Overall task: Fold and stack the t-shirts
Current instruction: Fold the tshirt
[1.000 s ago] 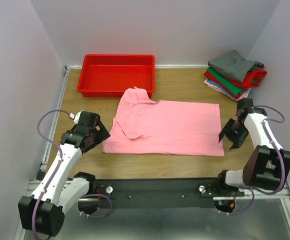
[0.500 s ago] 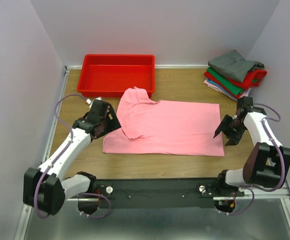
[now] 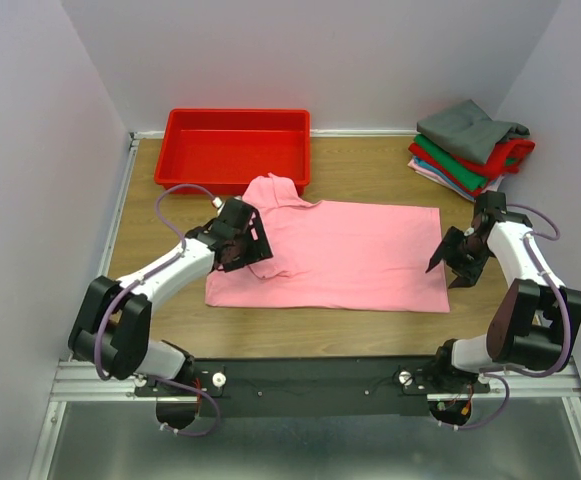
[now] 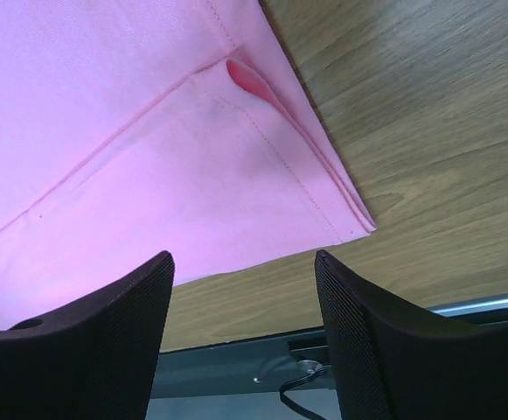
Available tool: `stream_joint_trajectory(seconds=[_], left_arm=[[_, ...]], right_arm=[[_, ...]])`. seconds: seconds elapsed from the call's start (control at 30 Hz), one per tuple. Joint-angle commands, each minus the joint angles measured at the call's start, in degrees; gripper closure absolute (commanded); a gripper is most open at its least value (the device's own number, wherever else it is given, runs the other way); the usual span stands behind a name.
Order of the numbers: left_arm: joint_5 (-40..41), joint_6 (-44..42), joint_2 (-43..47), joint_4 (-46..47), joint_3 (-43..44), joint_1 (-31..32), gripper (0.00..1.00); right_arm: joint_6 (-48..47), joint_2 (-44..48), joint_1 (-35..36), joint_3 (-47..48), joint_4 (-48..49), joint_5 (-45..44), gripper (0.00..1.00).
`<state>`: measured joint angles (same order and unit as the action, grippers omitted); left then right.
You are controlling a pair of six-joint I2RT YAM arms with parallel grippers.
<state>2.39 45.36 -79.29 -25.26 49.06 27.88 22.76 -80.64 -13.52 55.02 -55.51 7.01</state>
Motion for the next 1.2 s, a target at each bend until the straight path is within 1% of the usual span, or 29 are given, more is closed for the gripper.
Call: stream_joint_trajectory(seconds=[0.0,0.17,0.33,0.57,0.7,0.9,1.17], left_arm=[[-1.9,0.8,-2.9,3.5,0.9,1.1,0.15],[-1.1,0.7,-6.5,3.5,1.9,1.8,0.15],[0.3,1.0,-7.8,4.2,1.7,2.0,0.15],[-0.5,0.3,-11.4,6.2,2.8,2.4,0.15],[-0.5,-0.4,-13.4,6.1,4.2,2.7,0.15],[0.2,-0.7,-13.7,6.4,7.3,2.9,0.15],[-2.5,-0.3,-16.7,7.7,11.1,2.9,0.16]], right_arm=[[-1.2,-0.5,-0.4,0.6,0.9,1.3,0.27],[-1.4,-0.1,-0.4,0.4,0.9,1.6,0.27],[-1.3,0.6,-0.4,-0.4,1.0,1.7,0.27],[-1.2,1.4,-0.4,-1.8,1.1,1.6,0.27],[-1.2,1.8,-0.4,-2.0,1.0,1.5,0.27],[-1.3,1.7,-0.4,-2.1,1.0,1.6,0.27],[-1.5,1.6,-0.4,-2.7,1.1,1.5,0.27]])
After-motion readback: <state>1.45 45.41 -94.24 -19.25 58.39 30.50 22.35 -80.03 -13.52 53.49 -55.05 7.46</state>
